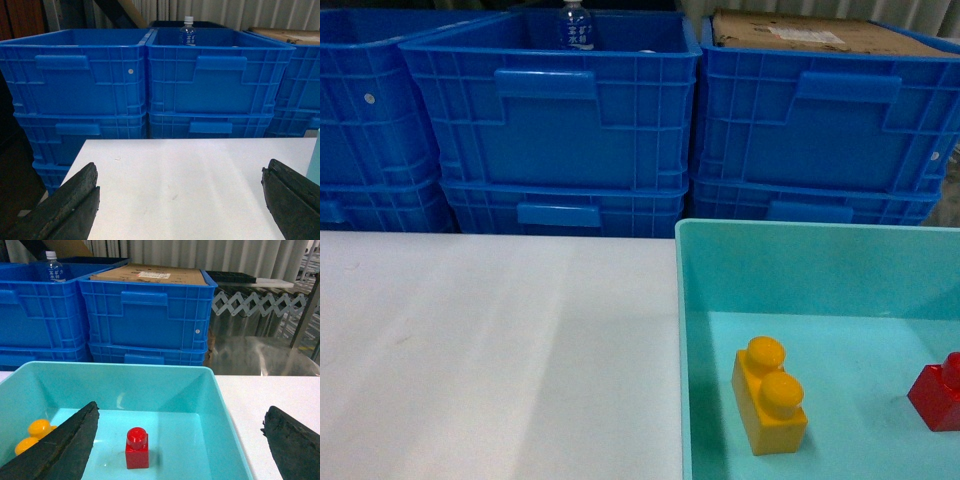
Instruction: Pick red block from blue box to shelf
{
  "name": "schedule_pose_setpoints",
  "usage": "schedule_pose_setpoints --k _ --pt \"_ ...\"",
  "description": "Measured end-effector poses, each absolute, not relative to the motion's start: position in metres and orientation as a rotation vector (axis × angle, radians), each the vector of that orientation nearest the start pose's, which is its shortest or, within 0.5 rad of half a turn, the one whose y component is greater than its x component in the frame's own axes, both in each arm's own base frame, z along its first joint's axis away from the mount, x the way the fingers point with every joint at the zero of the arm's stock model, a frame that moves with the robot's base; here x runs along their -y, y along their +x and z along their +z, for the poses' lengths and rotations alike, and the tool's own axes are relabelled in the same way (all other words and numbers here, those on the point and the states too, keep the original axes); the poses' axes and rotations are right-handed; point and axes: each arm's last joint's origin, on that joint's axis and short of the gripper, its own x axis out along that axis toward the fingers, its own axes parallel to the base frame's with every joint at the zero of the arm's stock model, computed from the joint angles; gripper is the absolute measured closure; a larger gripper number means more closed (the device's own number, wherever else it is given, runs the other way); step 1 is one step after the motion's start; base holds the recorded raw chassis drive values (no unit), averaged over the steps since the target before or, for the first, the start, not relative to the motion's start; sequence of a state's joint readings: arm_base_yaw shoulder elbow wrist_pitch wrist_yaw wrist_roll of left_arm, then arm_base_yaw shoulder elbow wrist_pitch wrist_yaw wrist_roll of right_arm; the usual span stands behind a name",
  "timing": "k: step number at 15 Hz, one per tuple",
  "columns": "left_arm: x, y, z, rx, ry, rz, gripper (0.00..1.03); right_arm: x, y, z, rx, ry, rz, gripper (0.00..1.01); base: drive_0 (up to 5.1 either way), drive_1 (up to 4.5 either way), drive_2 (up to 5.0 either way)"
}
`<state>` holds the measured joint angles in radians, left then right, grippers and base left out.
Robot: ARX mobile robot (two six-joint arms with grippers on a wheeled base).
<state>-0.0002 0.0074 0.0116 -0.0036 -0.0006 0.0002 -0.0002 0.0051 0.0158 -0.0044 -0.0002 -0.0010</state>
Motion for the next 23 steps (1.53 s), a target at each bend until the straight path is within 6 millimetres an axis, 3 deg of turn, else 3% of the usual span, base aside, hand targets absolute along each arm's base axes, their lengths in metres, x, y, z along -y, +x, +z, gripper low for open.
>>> schedule_pose_setpoints --k 20,23 --pt "0.000 0.097 0.167 0.001 0.000 0.000 0.05 0.000 0.097 0.168 0.004 -0.001 0.002 0.03 0.0 0.00 0.0" --pt "0.000 0.097 0.167 0.001 0.000 0.000 0.05 0.014 0.097 0.167 -0.013 -0.006 0.007 0.03 0.0 0.00 0.0"
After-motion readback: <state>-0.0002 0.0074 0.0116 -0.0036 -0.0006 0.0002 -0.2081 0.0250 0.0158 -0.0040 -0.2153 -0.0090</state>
